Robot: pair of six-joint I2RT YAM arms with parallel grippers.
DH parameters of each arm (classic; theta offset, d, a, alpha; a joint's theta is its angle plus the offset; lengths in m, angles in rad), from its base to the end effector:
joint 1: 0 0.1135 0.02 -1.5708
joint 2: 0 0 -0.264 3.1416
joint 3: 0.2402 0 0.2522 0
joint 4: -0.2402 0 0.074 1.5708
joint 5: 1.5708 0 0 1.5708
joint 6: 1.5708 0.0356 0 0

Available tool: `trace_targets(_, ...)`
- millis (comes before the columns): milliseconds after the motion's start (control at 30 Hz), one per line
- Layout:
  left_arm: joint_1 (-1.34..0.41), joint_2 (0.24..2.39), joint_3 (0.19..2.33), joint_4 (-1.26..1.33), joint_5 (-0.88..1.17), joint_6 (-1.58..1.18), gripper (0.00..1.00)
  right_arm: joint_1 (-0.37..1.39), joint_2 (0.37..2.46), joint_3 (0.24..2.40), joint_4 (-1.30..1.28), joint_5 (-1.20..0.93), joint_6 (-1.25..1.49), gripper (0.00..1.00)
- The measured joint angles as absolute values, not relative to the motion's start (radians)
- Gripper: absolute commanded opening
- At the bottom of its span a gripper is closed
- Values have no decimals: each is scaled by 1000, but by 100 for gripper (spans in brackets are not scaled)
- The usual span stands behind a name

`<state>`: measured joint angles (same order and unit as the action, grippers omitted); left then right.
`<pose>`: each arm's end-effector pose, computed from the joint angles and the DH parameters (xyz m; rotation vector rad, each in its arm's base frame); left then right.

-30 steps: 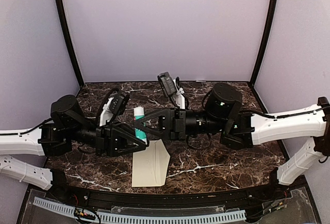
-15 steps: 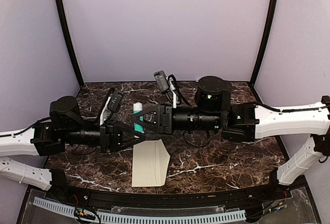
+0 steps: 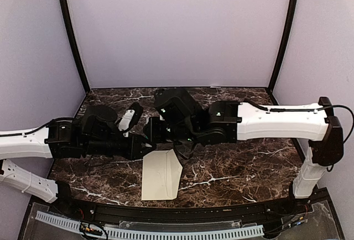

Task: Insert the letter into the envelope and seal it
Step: Unscrew the solid glue.

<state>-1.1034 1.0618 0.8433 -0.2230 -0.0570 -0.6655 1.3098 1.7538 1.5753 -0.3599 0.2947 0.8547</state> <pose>0.1111 -0.2156 0.3027 0.4350 2.1359 -1.0285 0.1164 0.3959 0.3332 -0.3211 2.2219 0.9652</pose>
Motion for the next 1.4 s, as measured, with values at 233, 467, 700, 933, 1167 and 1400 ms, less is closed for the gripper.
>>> trace_targets(233,-1105,1130,848,-247,-68,-667,0,1322,1805,1610,-453,363,918,0)
trace_targets(467,-1110,1074,804,-162,-23,-667,0,1334,1631,1395,-292,333,924,62)
trace_targets(700,-1090,916,710,-65,73,-666,0,1350,1345,1168,-44,253,831,78)
trace_targets(933,-1090,852,666,58,262,-666,0,1289,1186,940,234,78,772,83)
trace_targets(1167,-1090,863,665,250,485,-684,0,1262,1181,854,468,-165,746,63)
trace_targets(1400,-1090,931,667,350,643,-720,0,1264,1294,910,590,-315,741,59)
